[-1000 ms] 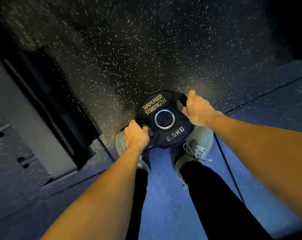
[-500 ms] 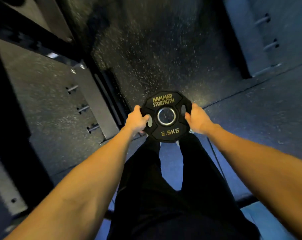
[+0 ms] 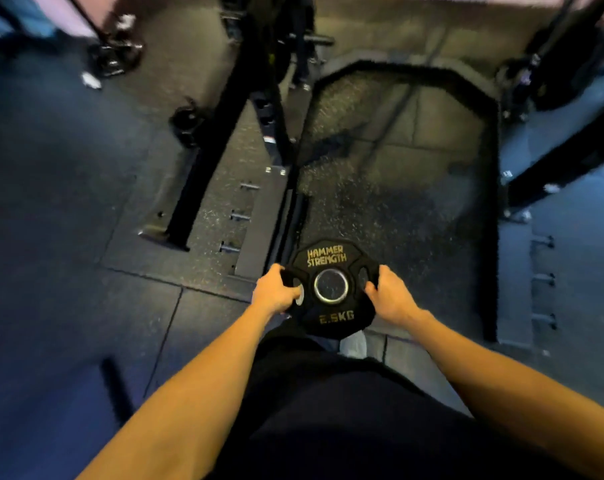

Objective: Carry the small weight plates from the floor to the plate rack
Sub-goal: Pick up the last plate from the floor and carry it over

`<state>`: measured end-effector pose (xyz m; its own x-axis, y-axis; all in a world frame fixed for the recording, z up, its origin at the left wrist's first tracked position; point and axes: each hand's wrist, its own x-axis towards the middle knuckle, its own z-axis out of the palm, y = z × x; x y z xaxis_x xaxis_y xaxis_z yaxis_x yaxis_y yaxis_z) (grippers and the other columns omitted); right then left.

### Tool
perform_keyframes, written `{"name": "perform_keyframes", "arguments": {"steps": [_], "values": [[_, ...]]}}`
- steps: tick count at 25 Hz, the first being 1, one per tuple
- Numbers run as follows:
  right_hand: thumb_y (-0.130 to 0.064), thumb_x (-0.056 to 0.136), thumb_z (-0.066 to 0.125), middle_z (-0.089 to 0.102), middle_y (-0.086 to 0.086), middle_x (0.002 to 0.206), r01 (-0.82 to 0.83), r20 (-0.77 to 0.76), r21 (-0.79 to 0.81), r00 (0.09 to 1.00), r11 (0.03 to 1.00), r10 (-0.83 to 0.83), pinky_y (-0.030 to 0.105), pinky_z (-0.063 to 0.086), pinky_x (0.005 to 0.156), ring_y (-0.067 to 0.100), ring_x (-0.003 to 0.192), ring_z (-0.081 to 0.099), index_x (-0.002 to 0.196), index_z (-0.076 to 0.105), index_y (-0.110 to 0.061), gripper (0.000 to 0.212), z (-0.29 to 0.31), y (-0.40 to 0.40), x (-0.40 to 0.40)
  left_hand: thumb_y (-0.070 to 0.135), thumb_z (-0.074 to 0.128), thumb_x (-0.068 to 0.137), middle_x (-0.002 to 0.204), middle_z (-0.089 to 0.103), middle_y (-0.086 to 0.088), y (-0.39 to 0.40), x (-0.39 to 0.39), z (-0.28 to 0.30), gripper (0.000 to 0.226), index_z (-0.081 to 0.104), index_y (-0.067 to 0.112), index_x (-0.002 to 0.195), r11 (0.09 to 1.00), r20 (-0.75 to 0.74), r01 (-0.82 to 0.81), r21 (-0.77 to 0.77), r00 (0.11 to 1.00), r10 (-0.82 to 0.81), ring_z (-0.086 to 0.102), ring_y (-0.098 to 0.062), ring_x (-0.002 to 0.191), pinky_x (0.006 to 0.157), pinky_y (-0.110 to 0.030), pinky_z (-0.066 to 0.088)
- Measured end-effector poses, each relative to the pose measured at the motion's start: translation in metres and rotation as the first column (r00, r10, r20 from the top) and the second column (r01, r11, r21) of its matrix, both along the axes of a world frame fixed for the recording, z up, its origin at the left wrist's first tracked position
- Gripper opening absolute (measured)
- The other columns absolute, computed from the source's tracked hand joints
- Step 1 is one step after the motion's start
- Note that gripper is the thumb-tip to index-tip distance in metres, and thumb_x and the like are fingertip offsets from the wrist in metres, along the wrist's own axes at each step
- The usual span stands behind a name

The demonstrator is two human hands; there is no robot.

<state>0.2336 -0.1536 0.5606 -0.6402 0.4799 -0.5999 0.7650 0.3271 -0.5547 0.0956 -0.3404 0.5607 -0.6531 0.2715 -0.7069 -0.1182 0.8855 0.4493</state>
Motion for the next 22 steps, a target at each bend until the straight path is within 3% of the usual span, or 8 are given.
{"name": "perform_keyframes", "arguments": {"steps": [6,10,13,16,18,22], "values": [[-0.022,0.097,0.048,0.057,0.018,0.121,-0.414,0.008,-0.006,0.91,0.91,0.414,0.032,0.04,0.078,0.033,0.111,0.055,0.118,0.048,-0.001,0.03,0.018,-0.073,-0.042,0.03,0.066,0.08,0.114,0.065,-0.009,-0.112,0.048,0.016,0.041,0.051,0.018,0.116,0.929,-0.125,-0.362,-0.07,0.927,0.352,0.061,-0.032,0.103,0.075,-0.033,0.043],[-0.022,0.097,0.048,0.058,0.019,0.12,-0.633,-0.017,0.008,0.774,0.774,0.633,0.034,0.041,0.077,0.036,0.111,0.056,0.117,0.049,0.0,0.029,0.022,-0.16,-0.078,0.031,0.063,0.081,0.112,0.066,-0.01,-0.203,0.073,0.017,0.037,0.051,0.021,0.114,0.791,-0.182,-0.61,-0.047,0.784,0.594,0.061,-0.033,0.103,0.076,-0.035,0.046],[-0.023,0.098,0.048,0.059,0.018,0.12,-0.76,-0.008,0.026,0.649,0.649,0.76,0.034,0.043,0.077,0.035,0.11,0.057,0.118,0.049,-0.001,0.03,0.021,-0.236,-0.104,0.031,0.062,0.08,0.113,0.067,-0.006,-0.273,0.089,0.01,0.04,0.052,0.025,0.119,0.651,-0.187,-0.759,-0.01,0.641,0.745,0.062,-0.03,0.106,0.086,-0.037,0.05],[-0.024,0.098,0.047,0.059,0.015,0.122,-0.832,0.02,0.042,0.555,0.554,0.832,0.034,0.045,0.083,0.033,0.112,0.057,0.121,0.049,-0.004,0.031,0.018,-0.325,-0.128,0.032,0.062,0.08,0.115,0.068,-0.004,-0.352,0.092,0.002,0.039,0.055,0.028,0.118,0.533,-0.184,-0.846,0.019,0.521,0.834,0.062,-0.027,0.108,0.089,-0.033,0.048],[-0.026,0.098,0.048,0.059,0.013,0.123,-0.843,0.035,0.033,0.538,0.537,0.843,0.038,0.048,0.087,0.032,0.114,0.056,0.123,0.049,-0.005,0.033,0.016,-0.378,-0.14,0.032,0.061,0.08,0.117,0.067,-0.004,-0.404,0.084,0.0,0.042,0.054,0.03,0.122,0.512,-0.186,-0.859,0.012,0.501,0.845,0.061,-0.027,0.111,0.088,-0.032,0.044],[-0.03,0.097,0.048,0.058,0.012,0.126,-0.824,0.049,-0.017,0.566,0.567,0.823,0.044,0.05,0.093,0.03,0.115,0.056,0.129,0.047,-0.007,0.039,0.015,-0.451,-0.176,0.033,0.06,0.082,0.113,0.068,-0.006,-0.483,0.041,0.005,0.036,0.055,0.025,0.117,0.575,-0.202,-0.818,-0.022,0.567,0.798,0.063,-0.029,0.107,0.089,-0.035,0.048]]}}
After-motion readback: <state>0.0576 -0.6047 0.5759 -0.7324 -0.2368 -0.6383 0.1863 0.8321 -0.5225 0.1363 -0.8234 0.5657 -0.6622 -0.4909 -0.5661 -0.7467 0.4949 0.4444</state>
